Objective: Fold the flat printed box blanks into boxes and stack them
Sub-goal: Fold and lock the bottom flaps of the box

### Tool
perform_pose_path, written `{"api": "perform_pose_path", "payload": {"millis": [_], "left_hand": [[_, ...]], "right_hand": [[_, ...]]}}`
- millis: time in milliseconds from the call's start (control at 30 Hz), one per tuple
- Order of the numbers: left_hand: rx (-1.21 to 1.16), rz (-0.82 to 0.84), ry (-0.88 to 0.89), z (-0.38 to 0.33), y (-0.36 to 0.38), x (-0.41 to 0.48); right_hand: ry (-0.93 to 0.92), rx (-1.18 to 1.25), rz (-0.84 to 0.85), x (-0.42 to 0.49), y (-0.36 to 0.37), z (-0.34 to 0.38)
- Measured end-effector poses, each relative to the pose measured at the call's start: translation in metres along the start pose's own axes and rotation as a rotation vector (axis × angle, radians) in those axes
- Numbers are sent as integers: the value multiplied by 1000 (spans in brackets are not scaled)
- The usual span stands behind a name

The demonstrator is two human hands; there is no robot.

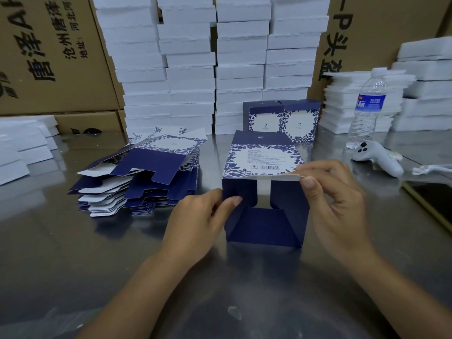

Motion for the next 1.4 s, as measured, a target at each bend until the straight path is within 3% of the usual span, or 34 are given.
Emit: {"api": "perform_pose_path", "payload": {"millis": [167, 967, 1167, 1400], "left_hand": [[72, 167, -23, 5, 15, -6], [91, 283, -96, 15, 27, -11], [228, 389, -95, 20, 32, -14], [156, 375, -136, 21, 33, -15]], "right_hand": [[51, -5, -10, 1, -2, -6], [61, 8, -18, 1, -3, -11], [61, 4, -14, 2, -3, -11], [68, 12, -13, 2, -3, -12]]}}
Point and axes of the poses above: each hand's wrist, its own x-axis towards the middle knuckle, its own y-axis out of the palm, z = x × y, the point moved 7 cm from there along x, towards the middle knuckle, and after that the axes turned 9 degrees about -z, right-handed, at the moved point
